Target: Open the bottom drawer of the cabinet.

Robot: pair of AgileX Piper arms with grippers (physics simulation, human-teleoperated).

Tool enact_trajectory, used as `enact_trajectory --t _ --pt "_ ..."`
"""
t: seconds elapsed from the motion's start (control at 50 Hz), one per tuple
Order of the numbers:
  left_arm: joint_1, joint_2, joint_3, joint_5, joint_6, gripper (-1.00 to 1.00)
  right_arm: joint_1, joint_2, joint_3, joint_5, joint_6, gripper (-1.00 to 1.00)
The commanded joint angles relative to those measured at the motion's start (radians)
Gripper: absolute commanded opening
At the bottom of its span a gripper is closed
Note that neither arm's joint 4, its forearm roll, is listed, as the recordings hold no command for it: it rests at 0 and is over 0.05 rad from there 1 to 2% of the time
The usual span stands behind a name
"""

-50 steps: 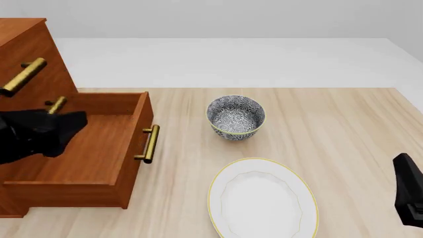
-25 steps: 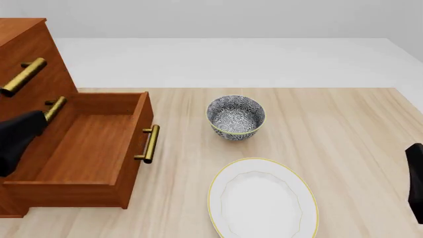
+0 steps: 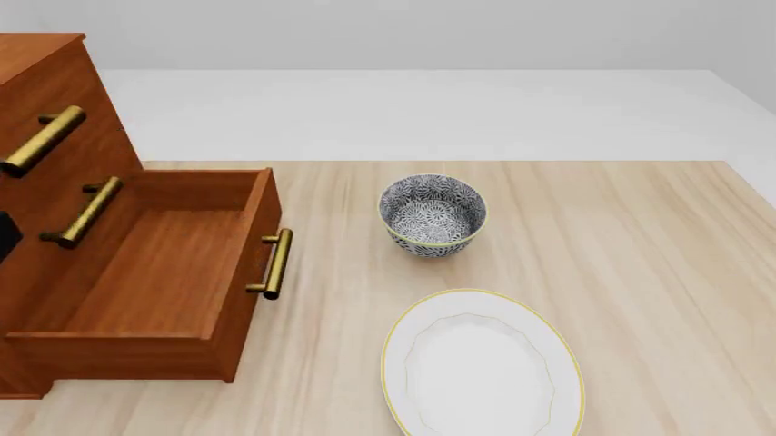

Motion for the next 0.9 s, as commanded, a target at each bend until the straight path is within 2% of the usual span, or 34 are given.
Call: enact_trajectory --t 0.02,0.14,0.18,0.26,0.32,0.36,0.4,0.44,0.48,0.52,0.62,0.78,0.8,0.9 --pt "-0.009 -0.062 -0.027 0.02 0.022 1.0 0.02 0.0 -0.125 0.05 -0.013 1.0" --pt "-0.007 -0.122 -0.057 0.019 0.04 1.0 0.043 0.0 -0.184 0.065 -0.035 1.0" --pt "0.0 -0.142 -0.071 0.017 0.042 1.0 0.059 0.0 -0.194 0.06 -0.065 1.0" --pt "0.004 -0.169 -0.109 0.024 0.058 1.0 0.066 0.0 -0.225 0.074 -0.083 1.0" --pt "0.002 -0.177 -0.115 0.028 0.066 1.0 0.071 0.0 -0.238 0.078 -0.077 1.0" --pt "0.0 -0.189 -0.134 0.033 0.07 1.0 0.078 0.0 -0.231 0.059 -0.092 1.0" --pt "-0.008 -0.205 -0.133 0.029 0.121 1.0 0.084 0.0 -0.229 0.05 -0.088 1.0" --pt "0.003 -0.209 -0.154 0.035 0.09 1.0 0.096 0.0 -0.232 0.046 -0.097 1.0" --pt "0.0 -0.219 -0.165 0.034 0.121 1.0 0.102 0.0 -0.242 0.042 -0.1 1.0" --pt "0.004 -0.216 -0.18 0.04 0.103 1.0 0.108 0.0 -0.249 0.039 -0.101 1.0" --pt "0.0 -0.237 -0.194 0.035 0.132 1.0 0.113 0.0 -0.264 0.026 -0.116 1.0" --pt "-0.001 -0.249 -0.229 0.037 0.161 1.0 0.094 0.0 -0.282 0.013 -0.11 1.0" --pt "0.006 -0.249 -0.234 0.041 0.141 1.0 0.094 0.0 -0.286 0.014 -0.108 1.0" --pt "0.03 -0.249 -0.256 0.036 0.139 1.0 0.086 0.0 -0.312 0.006 -0.11 1.0"
